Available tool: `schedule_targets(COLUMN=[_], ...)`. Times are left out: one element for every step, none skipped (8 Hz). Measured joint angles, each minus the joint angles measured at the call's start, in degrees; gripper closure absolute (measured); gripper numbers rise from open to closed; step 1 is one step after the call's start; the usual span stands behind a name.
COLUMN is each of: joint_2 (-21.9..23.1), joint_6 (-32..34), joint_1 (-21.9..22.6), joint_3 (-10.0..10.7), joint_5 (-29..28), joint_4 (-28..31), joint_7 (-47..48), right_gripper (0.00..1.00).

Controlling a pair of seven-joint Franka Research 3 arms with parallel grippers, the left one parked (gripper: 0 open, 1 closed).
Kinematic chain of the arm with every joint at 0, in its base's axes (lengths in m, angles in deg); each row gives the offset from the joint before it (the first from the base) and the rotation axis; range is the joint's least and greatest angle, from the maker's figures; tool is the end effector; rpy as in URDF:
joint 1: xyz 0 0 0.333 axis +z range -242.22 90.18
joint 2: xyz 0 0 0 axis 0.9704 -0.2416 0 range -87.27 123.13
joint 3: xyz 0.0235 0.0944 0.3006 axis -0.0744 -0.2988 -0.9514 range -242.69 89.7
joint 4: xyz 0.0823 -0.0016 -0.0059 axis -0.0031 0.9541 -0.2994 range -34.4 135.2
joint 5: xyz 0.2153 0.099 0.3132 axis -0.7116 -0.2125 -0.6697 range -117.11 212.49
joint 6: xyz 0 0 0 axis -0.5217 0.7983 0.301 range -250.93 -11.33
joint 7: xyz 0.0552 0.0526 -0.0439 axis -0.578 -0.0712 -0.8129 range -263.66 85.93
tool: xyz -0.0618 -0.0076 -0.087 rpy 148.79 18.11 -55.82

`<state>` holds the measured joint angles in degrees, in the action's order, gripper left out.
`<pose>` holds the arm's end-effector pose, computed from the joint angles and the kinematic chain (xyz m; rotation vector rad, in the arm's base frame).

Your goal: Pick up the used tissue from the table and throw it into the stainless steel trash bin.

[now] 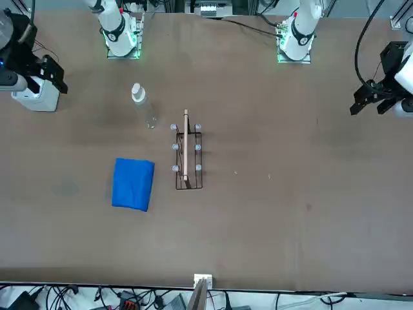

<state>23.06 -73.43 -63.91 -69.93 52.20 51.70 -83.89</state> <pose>0.5204 0.0388 0.6454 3.0728 0.0108 -0.0012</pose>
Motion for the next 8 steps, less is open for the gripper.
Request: schedule_targets(joint_2=[0.09, 0.08, 0.08, 0.08, 0.08, 0.08, 0.08, 0.10], joint_6=[-0.03, -0.03, 0.01, 0.10, 0.13, 0.13, 0.13, 0.12], joint_1=[0.00, 0.00, 0.00, 0.00, 0.01, 0.00, 0.00, 0.07], joint_3=[0.55, 1.26, 2.05, 3.08, 4.14, 5.06, 5.48, 5.48], joint_5=[0.02, -0.14, -0.73, -2.47, -4.31, -5.22, -5.61, -5.70], joint_4=[0.20, 0.45, 0.71, 1.03, 1.35, 1.52, 1.54, 1.53], joint_7=[0.08, 0.12, 0.12, 0.12, 0.12, 0.12, 0.12, 0.12], right_gripper=[0.00, 0.00, 0.00, 0.00, 0.00, 0.00, 0.00, 0.00])
